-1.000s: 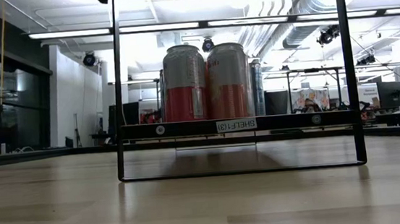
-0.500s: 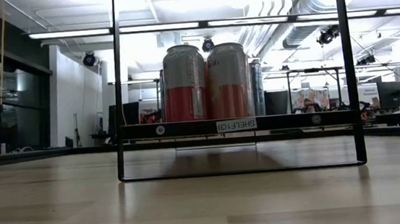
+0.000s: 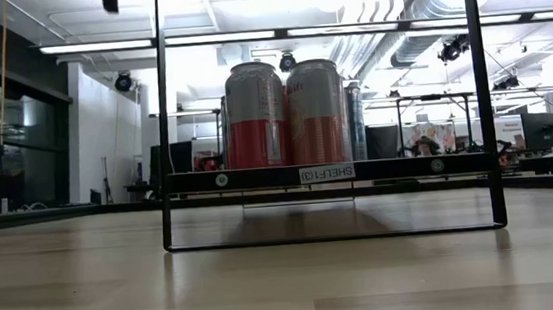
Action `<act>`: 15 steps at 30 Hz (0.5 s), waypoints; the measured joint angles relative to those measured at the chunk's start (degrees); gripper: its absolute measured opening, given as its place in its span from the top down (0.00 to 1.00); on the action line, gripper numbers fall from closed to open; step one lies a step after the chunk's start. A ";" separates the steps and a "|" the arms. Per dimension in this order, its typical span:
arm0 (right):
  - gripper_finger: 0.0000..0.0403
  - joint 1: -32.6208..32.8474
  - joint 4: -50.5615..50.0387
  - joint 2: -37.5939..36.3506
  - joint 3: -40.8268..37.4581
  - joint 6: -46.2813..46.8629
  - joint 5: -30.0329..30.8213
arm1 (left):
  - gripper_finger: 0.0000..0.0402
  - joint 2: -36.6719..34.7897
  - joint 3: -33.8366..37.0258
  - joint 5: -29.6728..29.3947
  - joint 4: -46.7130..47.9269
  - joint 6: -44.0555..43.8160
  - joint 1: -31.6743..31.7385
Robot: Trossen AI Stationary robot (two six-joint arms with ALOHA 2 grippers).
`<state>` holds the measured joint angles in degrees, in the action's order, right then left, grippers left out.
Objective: Place canned beverage on shelf
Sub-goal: Return to Home Position
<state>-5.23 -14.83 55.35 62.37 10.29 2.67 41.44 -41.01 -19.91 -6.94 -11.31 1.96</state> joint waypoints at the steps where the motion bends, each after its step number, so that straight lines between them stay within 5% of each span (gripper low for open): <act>1: 0.98 0.00 -0.16 -0.31 0.00 -0.41 -0.07 | 1.00 -0.80 2.26 -0.03 -2.09 -0.03 0.00; 6: 1.00 0.01 -1.34 -1.49 0.02 -6.48 -5.53 | 1.00 -7.21 12.58 0.50 -11.54 -0.91 0.00; 15: 1.00 -0.03 -2.15 -2.49 0.02 -1.89 -6.17 | 1.00 -25.17 28.45 1.20 -13.62 -4.71 0.00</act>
<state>-5.26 -16.98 52.86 62.39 8.40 -3.50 16.27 -12.56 -18.71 -20.55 -16.02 1.96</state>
